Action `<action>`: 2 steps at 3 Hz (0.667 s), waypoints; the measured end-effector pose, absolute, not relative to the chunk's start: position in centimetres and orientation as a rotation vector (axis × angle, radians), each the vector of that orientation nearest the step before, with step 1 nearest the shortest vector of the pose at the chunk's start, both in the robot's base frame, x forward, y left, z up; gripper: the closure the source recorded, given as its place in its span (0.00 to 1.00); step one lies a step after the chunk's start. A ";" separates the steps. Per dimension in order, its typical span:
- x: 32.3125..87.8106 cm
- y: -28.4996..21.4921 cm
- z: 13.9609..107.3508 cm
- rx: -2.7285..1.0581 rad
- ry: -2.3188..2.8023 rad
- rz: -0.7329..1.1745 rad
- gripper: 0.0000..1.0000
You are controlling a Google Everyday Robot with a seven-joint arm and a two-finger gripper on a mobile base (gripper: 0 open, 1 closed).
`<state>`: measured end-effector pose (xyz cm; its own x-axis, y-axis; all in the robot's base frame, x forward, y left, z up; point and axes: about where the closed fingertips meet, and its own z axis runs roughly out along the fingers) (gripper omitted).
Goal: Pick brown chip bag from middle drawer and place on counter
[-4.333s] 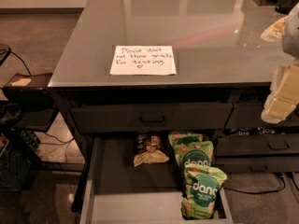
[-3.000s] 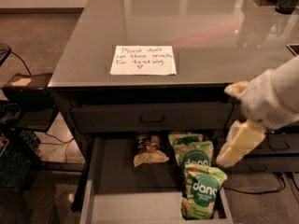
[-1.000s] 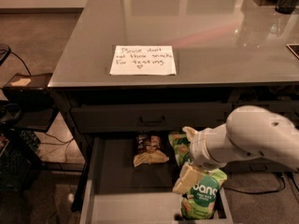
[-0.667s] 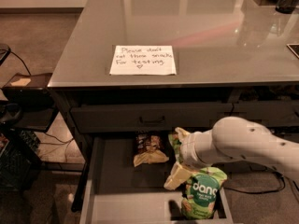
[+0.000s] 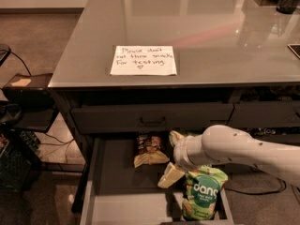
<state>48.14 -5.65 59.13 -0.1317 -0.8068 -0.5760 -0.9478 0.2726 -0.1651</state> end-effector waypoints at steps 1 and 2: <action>48.1 -5.9 56.3 -1.535 1.993 0.337 0.00; 48.7 -4.7 52.3 -1.517 1.969 0.366 0.00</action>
Offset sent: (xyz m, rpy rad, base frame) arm 0.0125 0.0206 -0.1177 0.0984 -0.0043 -0.0223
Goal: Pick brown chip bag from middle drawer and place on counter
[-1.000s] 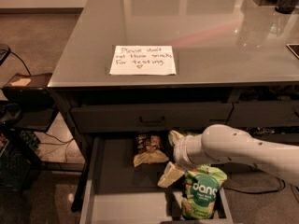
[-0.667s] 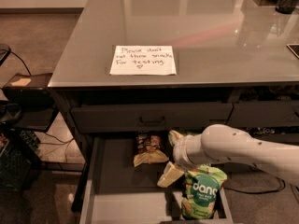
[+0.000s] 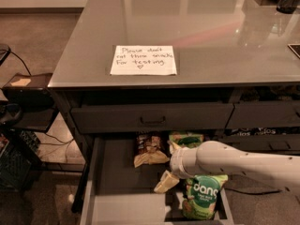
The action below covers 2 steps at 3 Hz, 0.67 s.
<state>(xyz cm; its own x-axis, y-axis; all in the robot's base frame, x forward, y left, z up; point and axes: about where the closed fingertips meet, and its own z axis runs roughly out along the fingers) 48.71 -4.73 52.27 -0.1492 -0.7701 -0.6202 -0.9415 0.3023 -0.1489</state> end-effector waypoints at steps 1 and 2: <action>49.7 -3.4 48.8 -1.499 1.939 0.389 0.00; 51.1 -2.1 46.3 -1.501 1.911 0.394 0.00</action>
Offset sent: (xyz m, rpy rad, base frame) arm 0.0406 0.0415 -0.0882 0.0648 -0.0516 0.0306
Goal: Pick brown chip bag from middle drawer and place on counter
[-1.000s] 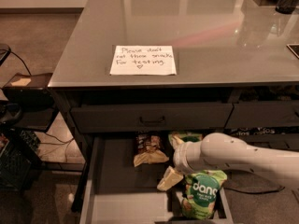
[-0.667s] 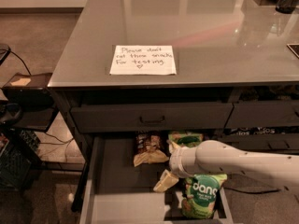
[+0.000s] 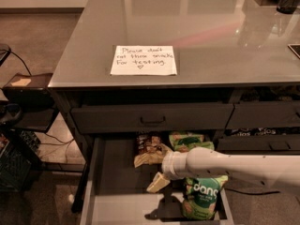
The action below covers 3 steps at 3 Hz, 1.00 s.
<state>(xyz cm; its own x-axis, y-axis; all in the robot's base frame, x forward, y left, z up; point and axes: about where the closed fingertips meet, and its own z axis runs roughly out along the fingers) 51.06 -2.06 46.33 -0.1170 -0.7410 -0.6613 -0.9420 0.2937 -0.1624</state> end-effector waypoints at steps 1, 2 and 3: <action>52.9 -1.4 44.5 -1.503 1.894 0.363 0.00; 55.0 -1.3 42.8 -1.501 1.897 0.320 0.02; 56.7 -1.6 41.2 -1.498 1.916 0.285 0.19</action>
Offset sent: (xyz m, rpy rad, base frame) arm 0.0663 0.0054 -0.0543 -0.0612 -0.0792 -0.0342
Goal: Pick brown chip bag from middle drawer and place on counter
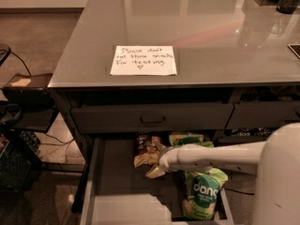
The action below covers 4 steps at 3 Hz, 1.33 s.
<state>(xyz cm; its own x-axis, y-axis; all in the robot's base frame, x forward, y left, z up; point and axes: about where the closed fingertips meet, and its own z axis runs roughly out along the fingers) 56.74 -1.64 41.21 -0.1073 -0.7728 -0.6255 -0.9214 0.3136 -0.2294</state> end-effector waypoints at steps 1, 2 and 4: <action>58.0 -2.2 39.8 -1.498 1.948 0.257 0.27; 59.4 -2.8 38.6 -1.487 1.984 0.225 0.28; 61.4 -3.7 37.4 -1.473 2.031 0.175 0.27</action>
Offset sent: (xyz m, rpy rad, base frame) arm 0.0435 -0.0226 -0.0379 -0.0866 0.0217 -0.0839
